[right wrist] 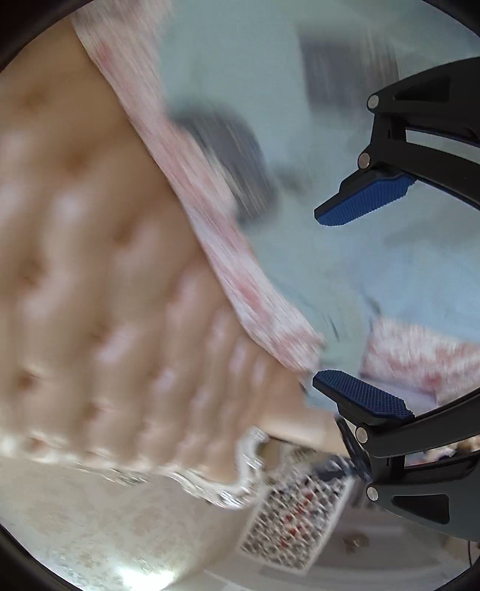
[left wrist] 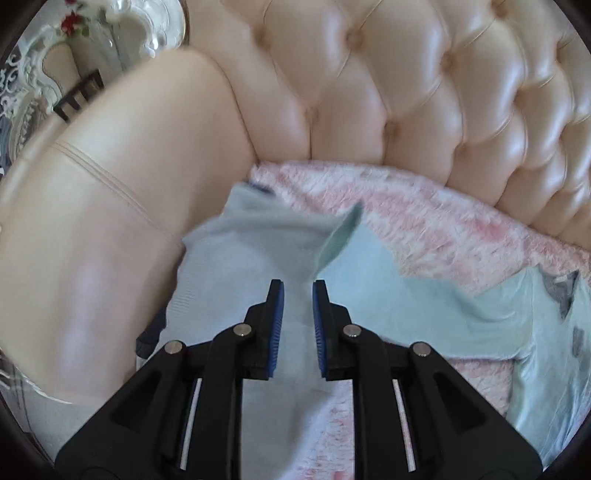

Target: Fold clothes

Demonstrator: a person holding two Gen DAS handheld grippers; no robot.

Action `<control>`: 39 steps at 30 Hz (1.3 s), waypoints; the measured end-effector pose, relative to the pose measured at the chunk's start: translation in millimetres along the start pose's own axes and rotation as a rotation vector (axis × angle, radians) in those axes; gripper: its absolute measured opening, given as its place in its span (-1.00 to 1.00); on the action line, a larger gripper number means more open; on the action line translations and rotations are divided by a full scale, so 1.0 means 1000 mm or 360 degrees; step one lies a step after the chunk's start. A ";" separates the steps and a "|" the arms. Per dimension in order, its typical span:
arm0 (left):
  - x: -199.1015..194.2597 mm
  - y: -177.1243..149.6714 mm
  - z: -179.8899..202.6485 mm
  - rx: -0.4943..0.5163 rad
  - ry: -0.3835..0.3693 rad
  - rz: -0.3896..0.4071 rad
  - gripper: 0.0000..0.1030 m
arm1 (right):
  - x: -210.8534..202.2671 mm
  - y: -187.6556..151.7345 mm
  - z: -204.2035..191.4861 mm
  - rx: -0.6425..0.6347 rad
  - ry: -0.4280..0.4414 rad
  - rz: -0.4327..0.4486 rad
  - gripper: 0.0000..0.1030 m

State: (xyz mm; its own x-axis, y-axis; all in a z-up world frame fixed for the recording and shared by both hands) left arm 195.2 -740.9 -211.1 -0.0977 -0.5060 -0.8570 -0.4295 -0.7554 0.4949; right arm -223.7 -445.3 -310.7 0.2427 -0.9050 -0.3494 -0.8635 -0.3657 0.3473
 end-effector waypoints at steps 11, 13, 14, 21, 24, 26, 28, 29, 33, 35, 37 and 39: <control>0.049 0.000 0.302 0.0613 -0.0930 -0.0358 -0.32 | -0.040 0.076 0.084 -0.0038 -0.0297 -0.0274 0.60; 0.059 0.003 0.312 0.0694 -0.0903 -0.0375 -0.33 | -0.025 0.087 0.091 -0.0089 -0.0315 -0.0360 0.59; 0.065 0.004 0.316 0.0734 -0.0889 -0.0383 -0.33 | -0.017 0.093 0.095 -0.0119 -0.0326 -0.0406 0.59; 0.089 -0.003 0.317 0.0823 -0.0869 -0.0524 -0.33 | 0.016 0.111 0.124 -0.0314 -0.0450 -0.0679 0.59; 0.091 -0.021 0.324 0.0922 -0.0876 -0.0550 -0.33 | 0.019 0.107 0.134 -0.0366 -0.0512 -0.0778 0.59; 0.092 -0.025 0.328 0.0974 -0.0854 -0.0524 -0.33 | 0.018 0.104 0.138 -0.0384 -0.0508 -0.0823 0.57; 0.088 -0.028 0.331 0.1025 -0.0867 -0.0505 -0.54 | 0.016 0.100 0.143 -0.0386 -0.0529 -0.0868 0.21; 0.086 -0.030 0.331 0.1064 -0.0841 -0.0489 -0.75 | 0.015 0.096 0.143 -0.0407 -0.0536 -0.0897 -0.04; 0.076 -0.028 0.328 0.1136 -0.0767 -0.0420 -0.87 | 0.010 0.086 0.134 -0.0497 -0.0503 -0.0948 -0.70; 0.068 -0.020 0.324 0.1099 -0.0761 -0.0379 -0.87 | 0.007 0.086 0.129 -0.0517 -0.0493 -0.0925 -0.74; 0.059 -0.008 0.322 0.1068 -0.0736 -0.0309 -0.89 | 0.001 0.093 0.124 -0.0500 -0.0484 -0.0859 -0.75; 0.056 0.006 0.315 0.1016 -0.0734 -0.0279 -0.90 | -0.004 0.100 0.121 -0.0485 -0.0473 -0.0801 -0.76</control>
State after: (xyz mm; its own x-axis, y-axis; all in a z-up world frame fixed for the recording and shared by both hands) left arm -95.4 -642.5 -300.9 -0.2823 -0.0741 -0.9565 -0.8894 -0.3536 0.2899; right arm -364.2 -451.8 -379.4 0.4141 -0.5247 -0.7438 -0.5021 -0.8132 0.2942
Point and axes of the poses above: each gripper's, at about its wrist camera, not at the fingertips, and x roughly the way its jaws point, z to its right, y to its top, the point moved 9 cm from there along x, roughly the way its jaws point, and after that the axes turned 13 degrees about y, right-handed, at the moved point
